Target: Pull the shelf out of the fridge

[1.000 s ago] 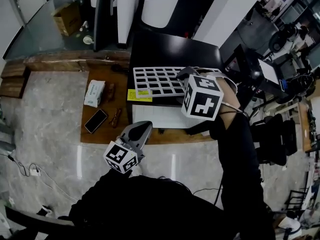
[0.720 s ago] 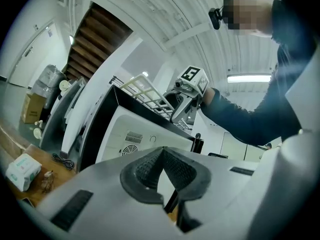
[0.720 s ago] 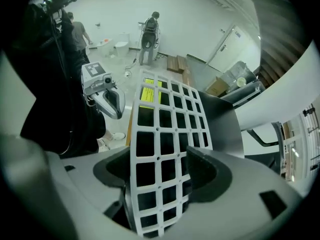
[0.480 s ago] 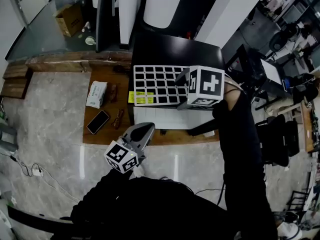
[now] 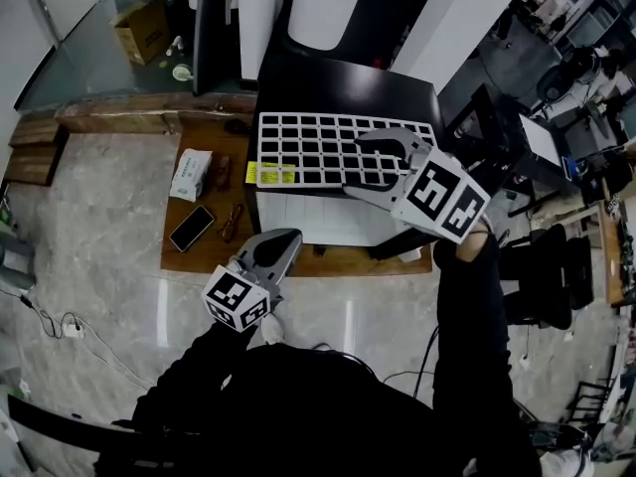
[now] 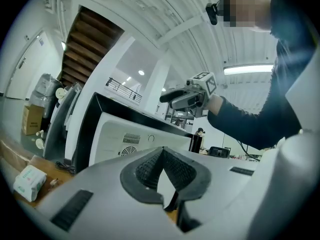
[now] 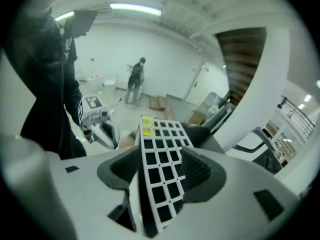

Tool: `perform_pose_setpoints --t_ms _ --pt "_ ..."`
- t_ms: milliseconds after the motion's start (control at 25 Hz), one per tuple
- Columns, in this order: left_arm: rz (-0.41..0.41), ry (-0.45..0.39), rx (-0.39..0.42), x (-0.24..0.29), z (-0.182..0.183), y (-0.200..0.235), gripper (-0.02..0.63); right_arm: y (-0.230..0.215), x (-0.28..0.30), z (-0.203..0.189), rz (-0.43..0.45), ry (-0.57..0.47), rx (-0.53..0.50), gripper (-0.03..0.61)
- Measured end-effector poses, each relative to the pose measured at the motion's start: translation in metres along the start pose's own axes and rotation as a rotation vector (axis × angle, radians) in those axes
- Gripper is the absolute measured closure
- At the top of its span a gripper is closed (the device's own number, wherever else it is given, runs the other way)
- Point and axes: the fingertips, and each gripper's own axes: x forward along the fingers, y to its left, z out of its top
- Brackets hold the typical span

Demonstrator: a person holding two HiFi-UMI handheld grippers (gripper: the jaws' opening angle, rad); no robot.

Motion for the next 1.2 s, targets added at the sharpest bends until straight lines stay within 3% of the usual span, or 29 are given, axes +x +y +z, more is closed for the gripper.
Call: perform_pose_setpoints --t_ms 80,160,240,360,480,760,1200 --pt "0.013 0.001 0.007 0.001 -0.004 -0.012 0.607 0.014 -0.027 0.001 -0.092 -0.152 0.063 0.391" --pt "0.017 0.017 0.014 0.001 -0.012 -0.027 0.607 0.039 -0.047 -0.009 -0.127 -0.272 0.161 0.530" --pt "0.006 0.035 0.029 0.003 -0.017 -0.040 0.607 0.062 -0.062 -0.024 -0.152 -0.388 0.262 0.551" --pt "-0.006 0.057 0.044 0.006 -0.028 -0.065 0.607 0.095 -0.080 -0.060 -0.252 -0.513 0.375 0.560" --pt "-0.029 0.085 0.057 0.006 -0.039 -0.093 0.607 0.135 -0.082 -0.100 -0.321 -0.558 0.488 0.566" --pt "-0.084 0.123 0.083 0.003 -0.060 -0.150 0.607 0.201 -0.077 -0.123 -0.316 -0.694 0.665 0.572" --pt "-0.085 0.123 0.072 -0.003 -0.069 -0.189 0.607 0.230 -0.085 -0.124 -0.283 -0.694 0.636 0.572"
